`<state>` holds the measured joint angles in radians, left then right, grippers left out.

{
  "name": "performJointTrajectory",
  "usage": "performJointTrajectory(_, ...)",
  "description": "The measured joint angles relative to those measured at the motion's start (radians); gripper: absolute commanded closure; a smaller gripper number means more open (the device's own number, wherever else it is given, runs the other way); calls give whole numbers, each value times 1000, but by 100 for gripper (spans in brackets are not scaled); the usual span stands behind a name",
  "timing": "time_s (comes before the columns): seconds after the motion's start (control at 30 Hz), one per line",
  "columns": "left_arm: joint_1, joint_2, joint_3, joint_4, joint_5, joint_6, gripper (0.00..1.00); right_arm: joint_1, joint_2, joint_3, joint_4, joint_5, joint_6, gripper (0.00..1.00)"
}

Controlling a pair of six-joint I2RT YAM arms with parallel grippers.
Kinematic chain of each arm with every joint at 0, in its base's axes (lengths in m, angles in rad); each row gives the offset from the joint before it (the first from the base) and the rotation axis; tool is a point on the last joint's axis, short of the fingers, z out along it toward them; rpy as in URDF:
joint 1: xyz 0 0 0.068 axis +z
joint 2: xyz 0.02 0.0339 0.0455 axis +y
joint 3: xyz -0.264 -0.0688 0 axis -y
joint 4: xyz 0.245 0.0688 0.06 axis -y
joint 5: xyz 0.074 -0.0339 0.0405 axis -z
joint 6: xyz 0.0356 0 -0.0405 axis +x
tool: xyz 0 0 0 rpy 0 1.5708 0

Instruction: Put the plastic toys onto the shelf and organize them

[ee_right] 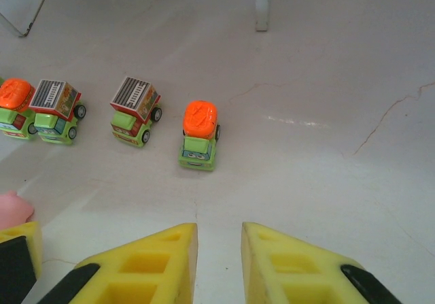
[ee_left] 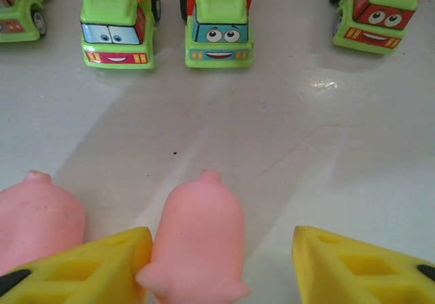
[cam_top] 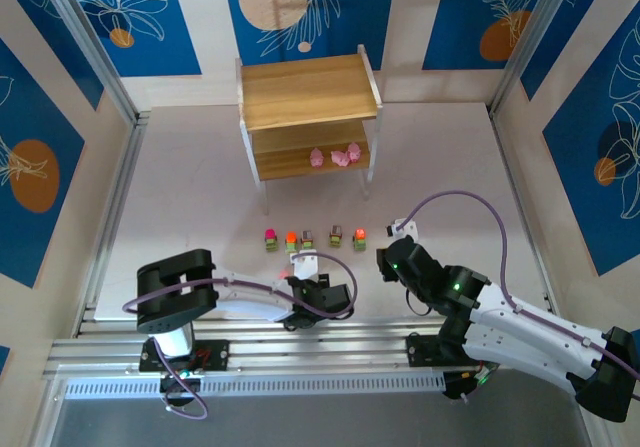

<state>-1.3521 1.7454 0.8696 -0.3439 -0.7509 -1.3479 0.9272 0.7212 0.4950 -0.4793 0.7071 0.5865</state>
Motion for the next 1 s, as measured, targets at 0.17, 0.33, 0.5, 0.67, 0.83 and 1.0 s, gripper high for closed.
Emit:
performJointTrajectory(0.17, 2, 12, 10, 3, 3, 14, 46, 0, -1, 0, 0, 0, 0, 79)
performJointTrajectory(0.33, 5, 14, 10, 7, 5, 18, 49, 0, -2, 0, 0, 0, 0, 80)
performJointTrajectory(0.5, 8, 19, 10, 8, 11, 18, 52, 0, -6, 0, 0, 0, 0, 81)
performJointTrajectory(0.67, 9, 21, 10, 8, 15, 18, 57, 0, -6, 0, 0, 0, 0, 81)
performJointTrajectory(0.83, 12, 24, 10, 8, 18, 19, 62, 0, -6, 0, 0, 0, 0, 81)
performJointTrajectory(1.0, 20, 27, 10, 14, 19, 22, 67, -3, -6, 0, 0, 0, 0, 81)
